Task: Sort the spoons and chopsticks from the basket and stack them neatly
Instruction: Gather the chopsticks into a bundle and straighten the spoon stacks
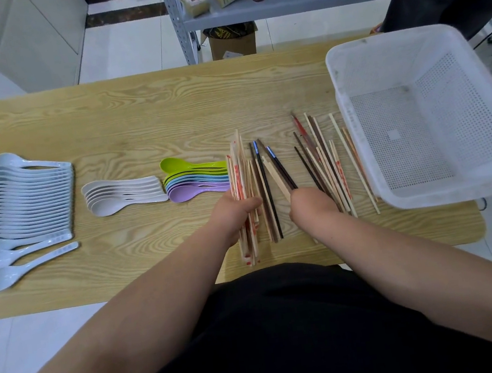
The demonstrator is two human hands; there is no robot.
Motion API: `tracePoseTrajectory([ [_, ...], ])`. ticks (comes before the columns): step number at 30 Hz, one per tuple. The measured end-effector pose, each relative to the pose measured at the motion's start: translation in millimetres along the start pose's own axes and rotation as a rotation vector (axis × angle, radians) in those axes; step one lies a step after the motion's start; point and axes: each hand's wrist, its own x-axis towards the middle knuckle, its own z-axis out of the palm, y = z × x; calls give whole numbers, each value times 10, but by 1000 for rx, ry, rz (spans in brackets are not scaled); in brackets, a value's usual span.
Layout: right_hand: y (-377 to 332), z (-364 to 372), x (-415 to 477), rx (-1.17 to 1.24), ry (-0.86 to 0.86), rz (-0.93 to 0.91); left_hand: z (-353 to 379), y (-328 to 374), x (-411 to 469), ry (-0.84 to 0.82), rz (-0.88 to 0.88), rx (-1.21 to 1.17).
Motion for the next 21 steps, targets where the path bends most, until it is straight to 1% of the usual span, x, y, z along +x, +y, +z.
tracePoseTrajectory([
  [2, 42, 12, -8, 104, 9, 49, 6, 2, -8, -14, -4, -6],
  [3, 52, -2, -23, 156, 16, 30, 7, 7, -17, -19, -8, -11],
  [7, -31, -126, -172, 390, 14, -149, 6, 31, -37, -41, 15, -27],
  [11, -285, -140, -260, 389, -11, -261, 28, 82, -97, -54, 50, -82],
  [14, -396, -108, -269, 499, -6, -305, -29, 115, -110, -50, 57, -103],
  [16, -431, -106, -284, 638, -66, -317, -87, 123, -107, -41, 34, -110],
  [18, -387, -88, -259, 774, -126, -297, -146, 120, -87, 38, 25, -83],
  [19, -341, -72, -228, 781, -111, -271, -173, 127, -88, 84, 23, -52],
  [20, -280, -46, -181, 711, -55, -240, -205, 118, -73, 122, 19, -22],
  [21, -218, -10, -128, 592, 8, -212, -234, 107, -63, 144, 13, 8],
])
